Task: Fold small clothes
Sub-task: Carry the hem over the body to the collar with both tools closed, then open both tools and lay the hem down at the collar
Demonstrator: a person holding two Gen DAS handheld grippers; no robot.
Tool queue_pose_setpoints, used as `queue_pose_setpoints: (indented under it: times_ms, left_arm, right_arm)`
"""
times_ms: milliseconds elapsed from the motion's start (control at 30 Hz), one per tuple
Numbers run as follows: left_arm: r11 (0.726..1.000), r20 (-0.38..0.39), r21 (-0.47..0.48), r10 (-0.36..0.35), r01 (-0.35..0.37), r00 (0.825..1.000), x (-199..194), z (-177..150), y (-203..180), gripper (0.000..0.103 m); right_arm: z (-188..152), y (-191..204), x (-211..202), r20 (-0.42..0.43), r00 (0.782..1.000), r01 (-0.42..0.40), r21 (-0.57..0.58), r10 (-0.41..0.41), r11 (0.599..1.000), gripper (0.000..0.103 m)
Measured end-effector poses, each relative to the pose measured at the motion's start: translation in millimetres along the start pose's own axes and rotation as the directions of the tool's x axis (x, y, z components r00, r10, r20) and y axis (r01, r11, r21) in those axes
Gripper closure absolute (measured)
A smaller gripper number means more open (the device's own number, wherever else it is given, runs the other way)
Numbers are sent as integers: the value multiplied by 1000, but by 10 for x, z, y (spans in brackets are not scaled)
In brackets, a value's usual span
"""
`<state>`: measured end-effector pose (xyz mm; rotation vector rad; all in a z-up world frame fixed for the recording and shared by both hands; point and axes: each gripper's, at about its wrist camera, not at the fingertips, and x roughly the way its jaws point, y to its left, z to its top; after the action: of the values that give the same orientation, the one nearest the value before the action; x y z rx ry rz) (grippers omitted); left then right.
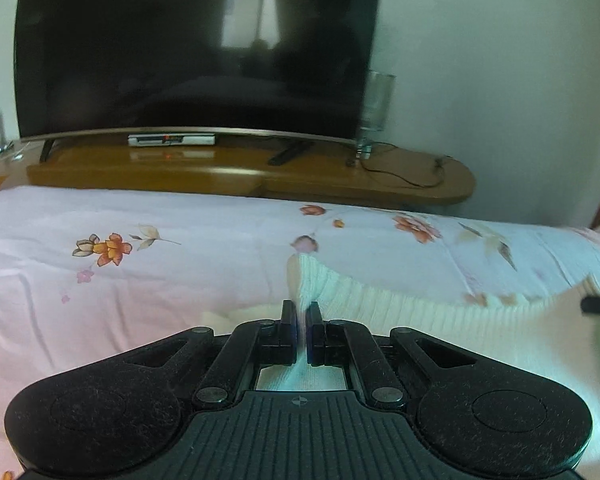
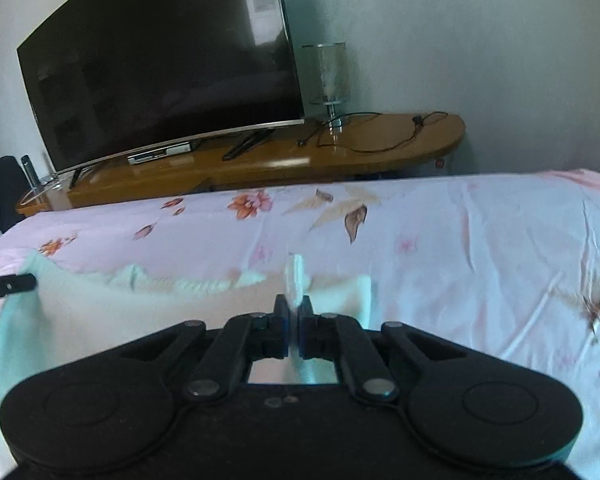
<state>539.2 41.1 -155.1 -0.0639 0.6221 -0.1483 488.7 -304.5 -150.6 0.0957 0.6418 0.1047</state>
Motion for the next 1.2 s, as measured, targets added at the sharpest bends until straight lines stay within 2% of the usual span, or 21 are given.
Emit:
queue_pose_setpoints:
  times_ms: [200,367,433,467,500,567,633,700,767,900,967,1067,1133,1200]
  left_arm:
    - [998,-16,15,54,-54,998,313,-115,-139,99]
    - [995,-27,23,102,-102,994,417,-210,-158,99]
    - [992,-79,59,118,-113,990,515,-261,-188,98]
    - [991,-73,64,123,-118,990,502,-264,-197,98]
    - [991,-87,62,126,-121,988,485,-241,-206,98]
    - [991,-94,51,128,-123,987,389,-188,-191,98]
    - [991,-87,42,129,-125,988,220,-172,-158,98]
    - [994,-108,32,105,-102,989,59,-193,-121,98]
    - [998,-122,33,64,-60,990,-113,-265,-123,98]
    - [996,-159,90,0,15,987,-335,-506,-322,98]
    - [994,-183,112,27,-7,983,-318,-635,-397,98]
    - [995,-147,98,42,-27,988,-308,-765,-335,98]
    - [996,-162,79,42,-30,986,-317,-734,-298,98]
    - [998,-193,40,51,-44,980,-389,-671,-290,98]
  right_arm:
    - [-51,-29,373,-1,996,90,3,-90,996,98]
    - [1,-85,519,27,993,114,27,-114,993,98]
    - [-24,-76,731,-61,990,126,7,-125,992,98]
    - [-61,-83,804,-84,987,135,10,-133,991,97]
    - [-68,-70,787,-69,987,148,8,-147,989,97]
    - [-41,-50,720,-67,984,164,7,-163,986,80]
    - [-18,-59,578,-56,986,158,23,-156,987,69]
    - [-25,-37,376,-40,988,151,23,-150,988,68]
    - [-79,41,108,-31,994,107,16,-106,994,68]
    - [-275,310,-145,-72,997,22,-40,-25,999,69]
    - [-405,415,-177,-102,995,3,-57,-8,998,70]
    - [-600,442,-91,-144,987,52,-114,-68,992,70]
    - [-672,359,-28,-121,989,69,-135,-86,988,70]
    - [-599,329,-14,-140,986,73,-100,-87,992,71]
